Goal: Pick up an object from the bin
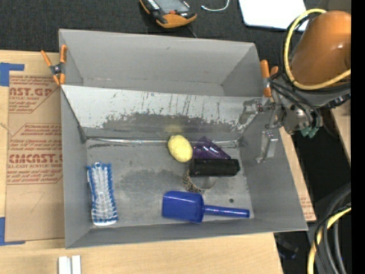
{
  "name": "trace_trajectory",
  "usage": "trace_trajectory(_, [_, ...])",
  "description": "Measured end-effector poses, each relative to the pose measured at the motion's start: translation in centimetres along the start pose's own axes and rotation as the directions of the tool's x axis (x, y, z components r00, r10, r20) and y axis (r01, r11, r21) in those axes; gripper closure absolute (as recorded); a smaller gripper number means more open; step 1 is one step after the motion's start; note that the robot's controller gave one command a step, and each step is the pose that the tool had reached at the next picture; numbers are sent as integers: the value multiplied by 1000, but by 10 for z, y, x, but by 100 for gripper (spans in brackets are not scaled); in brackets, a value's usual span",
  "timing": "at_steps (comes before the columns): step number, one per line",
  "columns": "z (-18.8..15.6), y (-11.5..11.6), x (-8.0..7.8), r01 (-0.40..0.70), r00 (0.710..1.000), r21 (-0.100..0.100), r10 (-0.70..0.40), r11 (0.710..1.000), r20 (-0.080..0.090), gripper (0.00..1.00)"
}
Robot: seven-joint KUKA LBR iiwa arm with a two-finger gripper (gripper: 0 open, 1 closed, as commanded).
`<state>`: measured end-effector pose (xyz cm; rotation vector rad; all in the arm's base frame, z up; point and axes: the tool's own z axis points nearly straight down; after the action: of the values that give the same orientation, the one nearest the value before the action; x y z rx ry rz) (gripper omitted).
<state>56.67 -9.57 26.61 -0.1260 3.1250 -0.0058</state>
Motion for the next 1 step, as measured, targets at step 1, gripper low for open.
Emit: trace_trajectory(1, [94,44,29,-43,999,-5,43,999,-9,0])
